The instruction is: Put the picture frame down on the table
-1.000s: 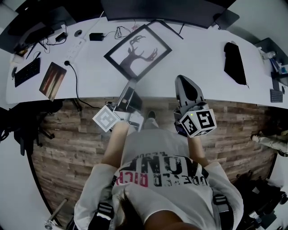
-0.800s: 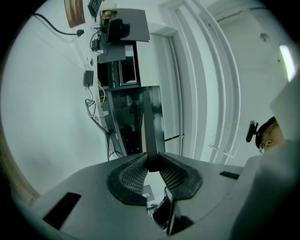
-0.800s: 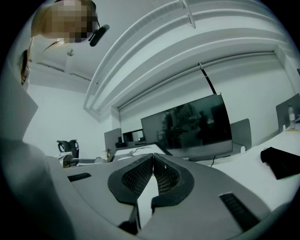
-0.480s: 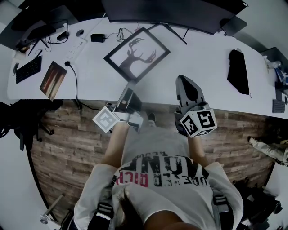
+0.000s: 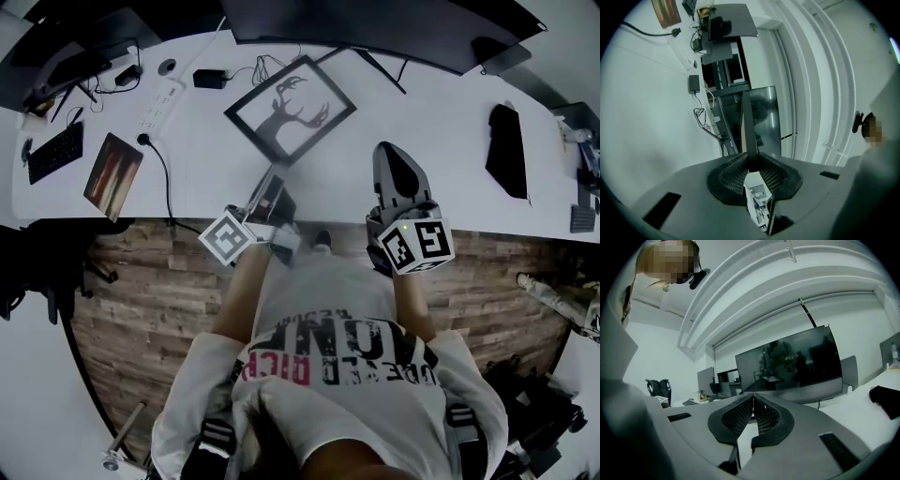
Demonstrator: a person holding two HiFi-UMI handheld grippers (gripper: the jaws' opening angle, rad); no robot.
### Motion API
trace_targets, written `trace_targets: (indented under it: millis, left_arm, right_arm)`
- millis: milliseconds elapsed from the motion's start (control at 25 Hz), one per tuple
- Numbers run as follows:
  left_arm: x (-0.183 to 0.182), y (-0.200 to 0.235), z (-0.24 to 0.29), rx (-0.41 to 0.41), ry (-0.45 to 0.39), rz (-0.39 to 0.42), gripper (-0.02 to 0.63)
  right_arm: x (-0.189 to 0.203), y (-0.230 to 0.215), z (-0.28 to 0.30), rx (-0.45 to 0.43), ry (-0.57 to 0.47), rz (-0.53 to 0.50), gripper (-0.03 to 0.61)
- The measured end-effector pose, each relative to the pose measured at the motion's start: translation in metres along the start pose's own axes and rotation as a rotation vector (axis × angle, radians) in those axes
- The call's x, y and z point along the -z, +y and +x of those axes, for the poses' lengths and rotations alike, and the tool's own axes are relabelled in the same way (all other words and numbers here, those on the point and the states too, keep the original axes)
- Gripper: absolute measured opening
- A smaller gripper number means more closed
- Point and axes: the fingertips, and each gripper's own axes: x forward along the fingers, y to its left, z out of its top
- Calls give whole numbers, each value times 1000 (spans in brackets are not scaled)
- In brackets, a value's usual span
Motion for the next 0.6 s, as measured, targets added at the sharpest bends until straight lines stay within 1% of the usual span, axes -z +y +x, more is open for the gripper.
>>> trace_targets:
  millis: [120,360,480,600]
  left_arm:
    - [-9,17,9,-23,45,-10,69]
    - [-15,40,21,-48,121,-51,69]
    - [-17,52,24,-54,174,-32,69]
    - [-16,64,25,-75,211,-81,69]
  right_arm:
    - [3,4,14,32,6,4,2]
    - [13,6,30,93,26,18,2]
    - [18,7,36,120,35,25,2]
    - [23,9,42,143,42,32,2]
